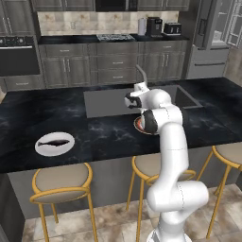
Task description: Transport the fish and broccoli to the fridge. Place the fish on the rack containing meat and place the broccoli on the rack containing the vegetable, ensuring meats and vegetables are on different racks.
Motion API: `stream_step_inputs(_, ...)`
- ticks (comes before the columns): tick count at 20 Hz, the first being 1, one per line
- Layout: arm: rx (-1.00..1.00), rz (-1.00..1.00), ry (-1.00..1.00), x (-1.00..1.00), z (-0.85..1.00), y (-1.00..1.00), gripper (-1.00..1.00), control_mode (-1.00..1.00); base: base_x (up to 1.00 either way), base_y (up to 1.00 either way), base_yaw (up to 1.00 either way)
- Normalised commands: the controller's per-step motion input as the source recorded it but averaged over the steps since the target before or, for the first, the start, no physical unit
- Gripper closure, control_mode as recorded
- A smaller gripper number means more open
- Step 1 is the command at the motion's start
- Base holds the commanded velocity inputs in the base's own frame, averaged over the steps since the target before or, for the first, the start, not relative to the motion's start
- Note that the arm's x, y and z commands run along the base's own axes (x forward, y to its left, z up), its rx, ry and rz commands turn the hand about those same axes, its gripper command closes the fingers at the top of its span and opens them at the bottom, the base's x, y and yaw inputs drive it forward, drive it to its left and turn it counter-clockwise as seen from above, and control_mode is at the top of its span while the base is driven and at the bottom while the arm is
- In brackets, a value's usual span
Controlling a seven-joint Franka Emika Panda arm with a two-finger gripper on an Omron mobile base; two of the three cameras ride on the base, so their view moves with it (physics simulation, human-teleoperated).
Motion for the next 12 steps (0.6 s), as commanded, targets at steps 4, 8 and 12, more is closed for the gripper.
stream_step_inputs(4, 0.00, 0.02, -0.02, 0.00, -0.25, -0.16, -1.00, -1.00, 0.00, 0.00, 0.00)
stream_step_inputs(8, 0.00, 0.02, 0.00, -0.04, -0.28, -0.05, -1.00, -1.00, 0.00, 0.00, 0.00)
stream_step_inputs(12, 0.00, 0.00, 0.00, -0.04, -0.38, 0.05, 1.00, -1.00, 0.00, 0.00, 0.00)
